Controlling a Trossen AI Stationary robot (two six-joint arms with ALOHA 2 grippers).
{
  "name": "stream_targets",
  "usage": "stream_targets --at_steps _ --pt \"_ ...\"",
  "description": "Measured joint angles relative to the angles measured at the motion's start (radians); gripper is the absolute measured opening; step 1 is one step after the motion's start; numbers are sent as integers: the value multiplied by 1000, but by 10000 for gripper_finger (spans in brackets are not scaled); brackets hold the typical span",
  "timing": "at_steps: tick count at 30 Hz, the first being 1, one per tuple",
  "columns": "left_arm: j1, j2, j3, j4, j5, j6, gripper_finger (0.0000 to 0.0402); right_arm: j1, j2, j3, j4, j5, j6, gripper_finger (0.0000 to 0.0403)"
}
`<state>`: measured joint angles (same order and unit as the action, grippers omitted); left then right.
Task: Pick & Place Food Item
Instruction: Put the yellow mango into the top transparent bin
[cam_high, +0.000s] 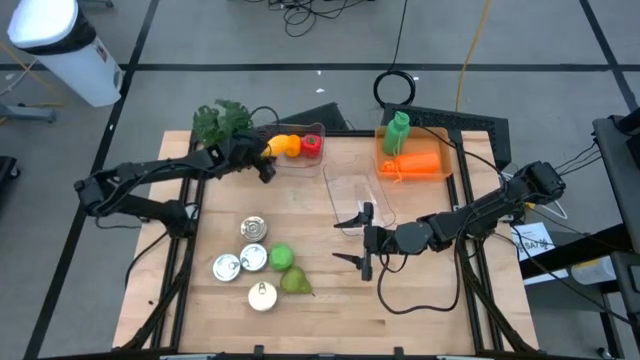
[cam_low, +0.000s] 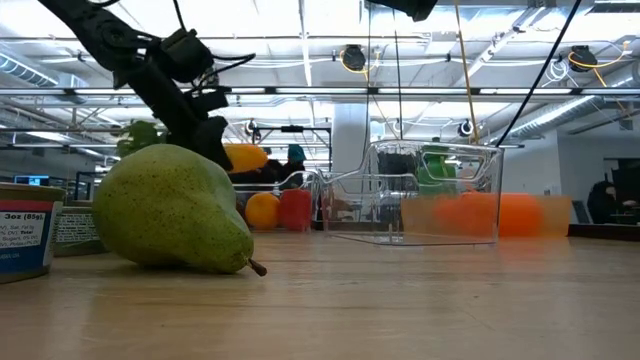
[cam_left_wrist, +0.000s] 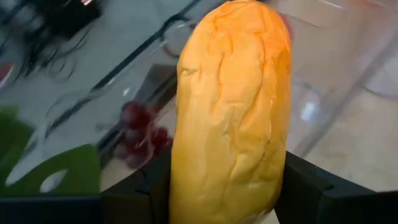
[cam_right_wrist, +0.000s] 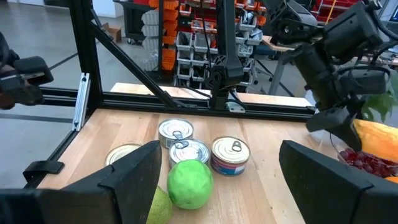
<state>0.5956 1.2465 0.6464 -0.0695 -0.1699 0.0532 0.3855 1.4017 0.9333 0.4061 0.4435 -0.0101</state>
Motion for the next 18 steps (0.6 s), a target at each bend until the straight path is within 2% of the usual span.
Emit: stream_targets --at_steps 6,10,14,18 --pt "27 0 0 34 118 208 220 0 0 0 -1 0 -7 306" --pt "33 0 0 23 194 287 211 0 0 0 -3 0 -21 306" --pt "32 0 0 15 229 291 207 0 0 0 -4 0 -31 306" --pt "33 0 0 14 217 232 244 -5 0 0 -6 0 -29 306"
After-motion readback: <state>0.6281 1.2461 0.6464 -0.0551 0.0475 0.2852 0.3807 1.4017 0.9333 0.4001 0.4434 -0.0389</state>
